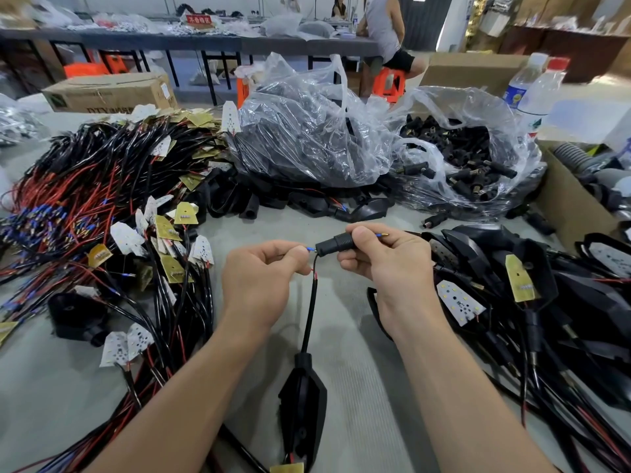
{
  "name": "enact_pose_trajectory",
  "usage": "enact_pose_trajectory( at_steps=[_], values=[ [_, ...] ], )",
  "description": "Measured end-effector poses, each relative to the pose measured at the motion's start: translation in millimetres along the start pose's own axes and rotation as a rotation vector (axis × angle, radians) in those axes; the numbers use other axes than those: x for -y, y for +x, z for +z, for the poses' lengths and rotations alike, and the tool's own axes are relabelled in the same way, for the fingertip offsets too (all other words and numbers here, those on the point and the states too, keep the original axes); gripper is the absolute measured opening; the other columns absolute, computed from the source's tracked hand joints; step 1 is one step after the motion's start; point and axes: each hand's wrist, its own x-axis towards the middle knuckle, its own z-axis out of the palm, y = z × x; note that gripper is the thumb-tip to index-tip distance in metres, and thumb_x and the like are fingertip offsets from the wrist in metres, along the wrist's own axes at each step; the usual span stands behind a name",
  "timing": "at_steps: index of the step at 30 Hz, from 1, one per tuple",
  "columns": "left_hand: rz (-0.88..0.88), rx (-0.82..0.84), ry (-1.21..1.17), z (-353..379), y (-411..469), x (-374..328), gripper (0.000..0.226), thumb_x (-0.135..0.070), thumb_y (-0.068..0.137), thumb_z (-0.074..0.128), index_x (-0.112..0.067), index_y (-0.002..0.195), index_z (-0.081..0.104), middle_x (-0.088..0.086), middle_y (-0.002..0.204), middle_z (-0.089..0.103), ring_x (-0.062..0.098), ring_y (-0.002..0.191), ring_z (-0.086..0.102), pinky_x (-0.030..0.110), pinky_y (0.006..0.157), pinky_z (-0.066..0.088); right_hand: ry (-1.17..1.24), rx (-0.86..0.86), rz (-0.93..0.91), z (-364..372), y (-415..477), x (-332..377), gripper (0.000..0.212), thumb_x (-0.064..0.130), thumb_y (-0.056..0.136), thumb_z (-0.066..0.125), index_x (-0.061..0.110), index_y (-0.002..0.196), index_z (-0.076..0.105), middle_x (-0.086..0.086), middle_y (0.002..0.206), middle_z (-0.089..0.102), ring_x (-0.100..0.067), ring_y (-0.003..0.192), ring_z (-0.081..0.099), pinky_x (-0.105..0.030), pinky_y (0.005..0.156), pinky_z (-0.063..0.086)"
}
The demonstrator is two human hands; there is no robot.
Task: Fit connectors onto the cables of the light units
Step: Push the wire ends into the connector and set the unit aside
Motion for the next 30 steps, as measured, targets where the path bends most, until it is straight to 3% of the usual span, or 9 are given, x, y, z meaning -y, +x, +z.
enact_pose_trajectory(
  at_steps=[2,7,11,13,18,23,27,30],
  values=[
    [0.022,0.028,0.028,-0.7,1.2,2.1,0.018,-0.026,0.085,0.073,-0.041,0.078,0.078,-0.004,0.067,0.076,0.011,0.071,0.069,0.026,0.075,0.047,0.022,-0.011,0.020,0.2,-0.1,-0.4,0.018,0.001,0.097,0.063,0.007,0.087,0.077,-0.009,0.073,0.074,-0.018,0.057,0.067,-0.024,0.058,0.057],
    [0.062,0.133,0.148,0.4,0.1,4.6,0.013,-0.037,0.076,0.068,-0.047,0.078,0.077,-0.009,0.066,0.075,0.037,0.073,0.069,0.035,0.071,0.048,0.042,-0.054,0.022,0.0,1.1,-1.2,0.018,0.001,0.097,0.063,0.007,0.087,0.076,-0.007,0.073,0.074,-0.016,0.056,0.065,-0.024,0.058,0.057],
    [0.051,0.094,0.059,0.2,0.5,3.0,0.014,-0.028,0.081,0.072,-0.039,0.075,0.079,-0.005,0.067,0.076,0.009,0.069,0.071,0.026,0.075,0.047,0.027,-0.045,0.021,-0.4,1.2,-2.0,0.019,0.001,0.097,0.062,0.007,0.087,0.076,-0.008,0.073,0.075,-0.017,0.058,0.066,-0.024,0.059,0.057],
    [0.034,0.040,0.014,-0.3,1.2,1.5,0.020,-0.019,0.086,0.073,-0.034,0.073,0.079,-0.003,0.067,0.076,0.003,0.067,0.068,0.025,0.075,0.047,0.010,-0.034,0.021,1.0,0.6,-2.8,0.019,0.001,0.097,0.062,0.007,0.086,0.076,-0.010,0.074,0.075,-0.018,0.058,0.067,-0.025,0.060,0.057],
    [0.058,-0.005,0.060,3.2,-2.3,0.5,0.009,-0.034,0.076,0.070,-0.037,0.073,0.078,-0.007,0.067,0.075,0.037,0.075,0.068,0.035,0.072,0.048,-0.115,-0.101,-0.044,0.2,2.1,-3.9,0.017,0.003,0.095,0.065,0.008,0.084,0.077,-0.009,0.067,0.073,-0.021,0.055,0.067,-0.031,0.061,0.059],
    [0.066,-0.014,0.098,2.9,-2.3,2.2,0.010,-0.036,0.079,0.069,-0.043,0.077,0.076,-0.011,0.069,0.075,0.029,0.078,0.071,0.033,0.073,0.054,-0.067,-0.134,-0.021,-0.9,3.2,-3.9,0.014,0.001,0.095,0.064,0.003,0.089,0.076,-0.008,0.067,0.073,-0.019,0.055,0.066,-0.027,0.058,0.057],
    [0.058,0.001,0.076,0.3,0.0,1.9,0.009,-0.034,0.079,0.070,-0.039,0.078,0.077,-0.009,0.070,0.076,0.038,0.070,0.065,0.034,0.071,0.048,-0.001,-0.104,0.008,-2.7,2.8,-2.5,0.014,0.000,0.096,0.063,0.002,0.089,0.075,-0.009,0.071,0.074,-0.019,0.055,0.065,-0.025,0.057,0.056],
    [0.049,0.051,0.069,0.0,0.2,0.3,0.009,-0.033,0.075,0.070,-0.037,0.075,0.078,-0.007,0.070,0.077,0.030,0.069,0.065,0.041,0.074,0.051,0.038,-0.084,0.026,-2.2,2.1,-1.9,0.016,0.001,0.097,0.062,0.003,0.088,0.075,-0.011,0.075,0.075,-0.019,0.056,0.066,-0.024,0.058,0.057]
  ],
)
